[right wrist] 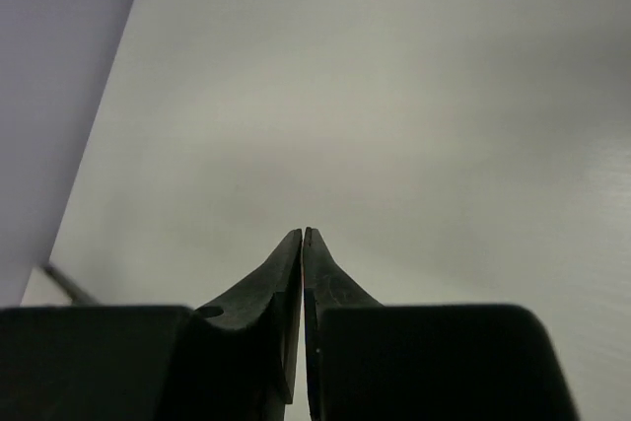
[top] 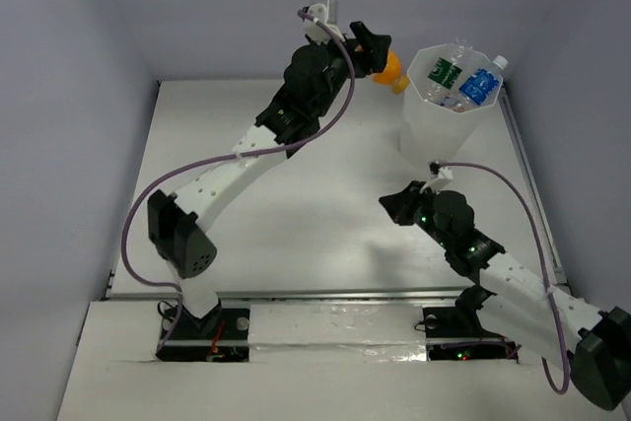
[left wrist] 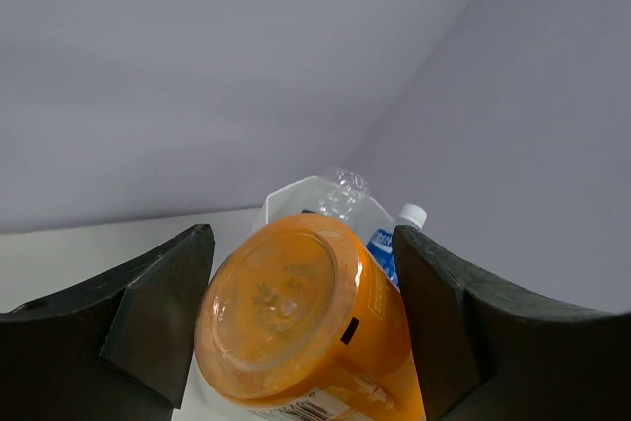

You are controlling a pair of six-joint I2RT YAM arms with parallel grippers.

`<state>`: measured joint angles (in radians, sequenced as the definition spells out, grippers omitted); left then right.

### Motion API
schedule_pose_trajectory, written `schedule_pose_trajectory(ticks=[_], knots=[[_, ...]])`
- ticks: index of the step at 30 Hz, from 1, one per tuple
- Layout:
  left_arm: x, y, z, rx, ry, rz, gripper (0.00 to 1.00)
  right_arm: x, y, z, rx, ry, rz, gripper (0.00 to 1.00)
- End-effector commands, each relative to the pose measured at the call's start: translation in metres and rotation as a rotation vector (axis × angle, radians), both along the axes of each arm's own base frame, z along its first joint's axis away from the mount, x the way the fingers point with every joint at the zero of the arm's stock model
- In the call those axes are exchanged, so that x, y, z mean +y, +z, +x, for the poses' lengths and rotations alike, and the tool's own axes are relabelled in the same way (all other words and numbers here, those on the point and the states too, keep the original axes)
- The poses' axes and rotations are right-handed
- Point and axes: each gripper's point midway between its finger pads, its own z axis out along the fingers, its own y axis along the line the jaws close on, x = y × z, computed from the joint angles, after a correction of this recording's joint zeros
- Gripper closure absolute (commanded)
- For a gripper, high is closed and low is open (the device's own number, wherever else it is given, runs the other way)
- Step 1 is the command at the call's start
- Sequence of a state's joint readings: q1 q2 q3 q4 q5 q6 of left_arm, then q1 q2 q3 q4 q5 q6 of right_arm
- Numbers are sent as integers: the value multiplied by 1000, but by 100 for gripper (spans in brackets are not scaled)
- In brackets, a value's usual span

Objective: Put the plastic bottles in the bin

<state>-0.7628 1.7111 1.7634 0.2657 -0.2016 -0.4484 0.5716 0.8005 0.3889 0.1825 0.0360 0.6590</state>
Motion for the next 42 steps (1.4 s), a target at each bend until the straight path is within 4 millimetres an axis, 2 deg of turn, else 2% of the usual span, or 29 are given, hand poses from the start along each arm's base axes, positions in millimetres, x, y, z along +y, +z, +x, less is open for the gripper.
schedule_pose_trajectory(ticks=[1, 2, 3, 4, 5, 6, 8, 11, 12, 14, 15, 17, 20, 25, 27, 28, 30, 31, 33, 37, 38, 39, 42], knots=[[-18, 20, 12, -35, -7, -27, 55, 35, 10, -17, -43, 143, 59, 91], [-29, 6, 24, -16, -6, -22, 55, 43, 6, -24, -35, 170, 57, 90], [-34, 26, 21, -46, -12, -60, 55, 46, 4, -27, -31, 178, 52, 89], [-38, 27, 26, -53, -10, -69, 56, 49, 3, -29, -30, 188, 50, 89], [-52, 14, 32, -41, -9, -62, 56, 52, -2, -32, -20, 200, 41, 89], [-51, 32, 34, -67, -1, -100, 56, 57, -3, -37, -17, 220, 39, 89], [-68, 37, 35, -87, -3, -146, 55, 61, -5, -39, -17, 221, 37, 89], [-80, 41, 38, -107, 24, -191, 55, 72, -8, -48, -10, 256, 33, 89], [-91, 44, 37, -126, 23, -215, 55, 73, -12, -46, -2, 253, 29, 88], [-96, 45, 40, -154, 70, -212, 55, 79, -12, -52, -2, 276, 33, 88], [-104, 44, 39, -190, 92, -201, 55, 81, -13, -54, 1, 285, 33, 88], [-105, 39, 42, -211, 146, -191, 55, 81, -14, -55, -1, 284, 34, 88], [-111, 16, 51, -230, 201, -138, 55, 78, -16, -55, -1, 278, 24, 88], [-114, -8, 62, -224, 246, -83, 54, 73, -13, -56, -14, 266, 20, 88], [-115, -13, 63, -222, 246, -72, 50, 71, -12, -56, -21, 264, 21, 88], [-115, -12, 62, -226, 242, -74, 38, 71, -12, -56, -23, 261, 20, 87], [-116, -10, 61, -229, 233, -77, 26, 70, -13, -56, -19, 259, 12, 87], [-116, -8, 60, -232, 229, -76, 14, 70, -14, -56, -17, 259, 10, 87], [-115, -2, 57, -240, 219, -75, 3, 70, -12, -55, -19, 258, 15, 87], [-112, 9, 48, -258, 186, -55, 1, 68, -4, -53, -31, 240, 21, 87], [-108, 23, 41, -278, 172, -58, 1, 68, -3, -53, -33, 236, 20, 87], [-109, 20, 41, -273, 166, -41, 1, 67, -1, -52, -36, 232, 21, 87], [-100, 33, 31, -274, 149, -17, 1, 66, 7, -50, -47, 220, 24, 87]])
